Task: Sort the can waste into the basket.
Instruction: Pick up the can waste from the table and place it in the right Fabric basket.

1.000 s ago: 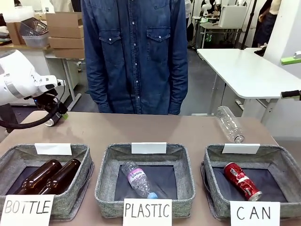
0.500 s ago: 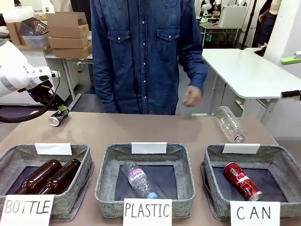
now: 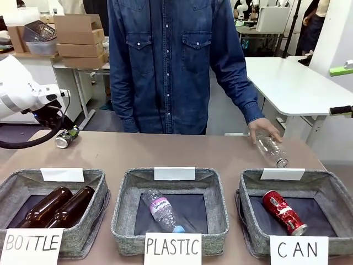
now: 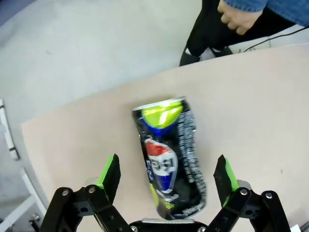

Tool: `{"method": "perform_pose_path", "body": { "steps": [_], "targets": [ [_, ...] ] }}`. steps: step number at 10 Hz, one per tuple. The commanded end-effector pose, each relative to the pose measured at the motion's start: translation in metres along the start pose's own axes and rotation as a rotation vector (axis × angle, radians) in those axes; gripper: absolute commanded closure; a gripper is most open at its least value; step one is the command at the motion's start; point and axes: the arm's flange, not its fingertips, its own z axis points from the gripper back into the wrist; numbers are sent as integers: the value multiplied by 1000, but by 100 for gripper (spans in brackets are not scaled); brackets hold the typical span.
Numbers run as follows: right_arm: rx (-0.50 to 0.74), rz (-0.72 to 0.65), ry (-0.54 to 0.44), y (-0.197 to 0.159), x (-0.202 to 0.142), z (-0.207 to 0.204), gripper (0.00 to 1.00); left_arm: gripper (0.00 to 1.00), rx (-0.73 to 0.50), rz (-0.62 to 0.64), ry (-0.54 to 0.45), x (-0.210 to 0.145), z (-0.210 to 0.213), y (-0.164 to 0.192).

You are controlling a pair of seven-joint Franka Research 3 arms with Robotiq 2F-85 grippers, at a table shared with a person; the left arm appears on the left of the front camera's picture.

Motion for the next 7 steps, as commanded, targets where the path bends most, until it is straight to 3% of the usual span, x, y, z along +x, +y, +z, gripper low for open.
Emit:
{"method": "perform_pose_path", "body": {
  "steps": [1,6,7],
  "targets": [
    [-1,26,6,0,2,1,0,0,2,40,37,6,-14,10],
    [-1,26,6,0,2,1,0,0,-8,57,35,6,-21,12],
    [-1,26,6,0,2,1,0,55,22,65,32,6,-20,12]
  ]
}}
